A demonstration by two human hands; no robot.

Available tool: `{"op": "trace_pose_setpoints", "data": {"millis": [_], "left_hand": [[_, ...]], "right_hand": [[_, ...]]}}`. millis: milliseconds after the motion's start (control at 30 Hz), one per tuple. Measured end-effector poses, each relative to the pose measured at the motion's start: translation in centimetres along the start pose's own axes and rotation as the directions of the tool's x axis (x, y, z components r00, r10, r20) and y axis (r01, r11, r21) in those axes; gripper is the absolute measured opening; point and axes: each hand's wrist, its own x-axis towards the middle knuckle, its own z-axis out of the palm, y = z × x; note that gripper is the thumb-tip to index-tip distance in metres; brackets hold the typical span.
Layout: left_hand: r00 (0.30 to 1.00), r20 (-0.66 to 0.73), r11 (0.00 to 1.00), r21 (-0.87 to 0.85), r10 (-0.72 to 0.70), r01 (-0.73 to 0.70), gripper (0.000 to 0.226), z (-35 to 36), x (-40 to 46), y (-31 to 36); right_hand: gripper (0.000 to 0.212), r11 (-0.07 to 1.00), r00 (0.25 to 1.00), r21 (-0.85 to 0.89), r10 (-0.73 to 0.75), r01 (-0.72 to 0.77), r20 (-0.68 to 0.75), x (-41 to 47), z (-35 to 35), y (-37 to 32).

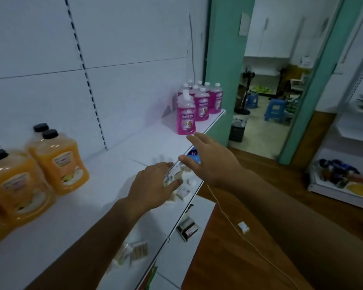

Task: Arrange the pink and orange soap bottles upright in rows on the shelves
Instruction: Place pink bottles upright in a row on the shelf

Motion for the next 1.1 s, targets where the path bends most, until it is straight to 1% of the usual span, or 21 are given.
{"op": "trace_pose_setpoints", "data": {"millis": [67, 167, 267, 333, 433, 567, 633, 733, 800, 833, 933, 967, 1067, 1100], "left_hand": [[1.000, 0.007, 1.000, 0.012, -0.021, 0.021, 0.060, 1.5, 3.6, 0.2], [0.997, 0.037, 0.998, 0.011, -0.065, 0.065, 0.071, 3.9, 8.9, -0.3], [0.992, -0.003, 0.991, -0.028, -0.128, 0.128, 0.079, 5.2, 13.6, -0.4], [0.983, -0.037, 0.981, -0.082, -0.178, 0.175, 0.075, 5.8, 16.7, -0.2], [0.958, -0.043, 0.942, -0.203, -0.283, 0.269, 0.069, 6.7, 20.5, 0.0], [0.927, -0.070, 0.897, -0.289, -0.369, 0.335, 0.077, 7.8, 24.8, -1.6], [0.911, -0.105, 0.876, -0.339, -0.398, 0.343, 0.079, 7.8, 27.2, -2.4], [0.918, -0.095, 0.865, -0.384, -0.384, 0.322, 0.084, 8.4, 30.5, -3.4], [0.927, -0.078, 0.848, -0.436, -0.368, 0.300, 0.086, 9.0, 32.1, -4.2], [0.930, -0.081, 0.844, -0.454, -0.360, 0.287, 0.084, 9.3, 32.8, -4.6], [0.943, -0.090, 0.851, -0.464, -0.321, 0.246, 0.056, 9.5, 34.4, -6.1], [0.947, -0.086, 0.847, -0.478, -0.309, 0.233, 0.051, 9.3, 34.6, -6.5], [0.960, -0.094, 0.849, -0.495, -0.265, 0.186, 0.051, 8.2, 34.3, -8.0], [0.959, -0.091, 0.847, -0.496, -0.270, 0.192, 0.051, 7.6, 33.8, -8.7]], "right_hand": [[0.070, 1.000, 1.000, 0.010, -0.013, 0.013, 0.015, 3.0, 0.9, 3.3], [0.071, 0.998, 0.999, 0.045, -0.040, 0.039, 0.015, 7.8, 2.0, 8.4], [0.071, 0.994, 0.997, 0.095, -0.064, 0.059, 0.049, 12.4, 2.0, 12.5], [0.071, 0.989, 0.993, 0.122, -0.096, 0.087, 0.064, 15.3, 2.3, 14.7], [0.067, 0.971, 0.990, 0.209, -0.129, 0.114, 0.061, 19.7, 2.7, 16.9], [0.067, 0.939, 0.986, 0.327, -0.145, 0.111, 0.080, 24.5, 4.8, 18.2], [0.068, 0.924, 0.990, 0.368, -0.130, 0.098, 0.063, 26.9, 6.1, 18.4], [0.075, 0.912, 0.995, 0.398, -0.101, 0.101, -0.023, 30.0, 7.7, 18.7], [0.079, 0.910, 0.995, 0.402, -0.093, 0.101, -0.039, 31.4, 8.6, 18.7], [0.081, 0.915, 0.994, 0.390, -0.094, 0.106, -0.049, 32.0, 9.0, 18.8], [0.077, 0.933, 0.990, 0.332, -0.124, 0.140, -0.068, 33.2, 9.2, 18.4], [0.075, 0.934, 0.987, 0.319, -0.148, 0.159, -0.060, 33.6, 9.0, 18.2], [0.071, 0.921, 0.968, 0.300, -0.250, 0.248, -0.031, 34.8, 8.3, 16.5], [0.070, 0.912, 0.958, 0.303, -0.284, 0.278, -0.024, 35.2, 8.3, 15.5]]}}
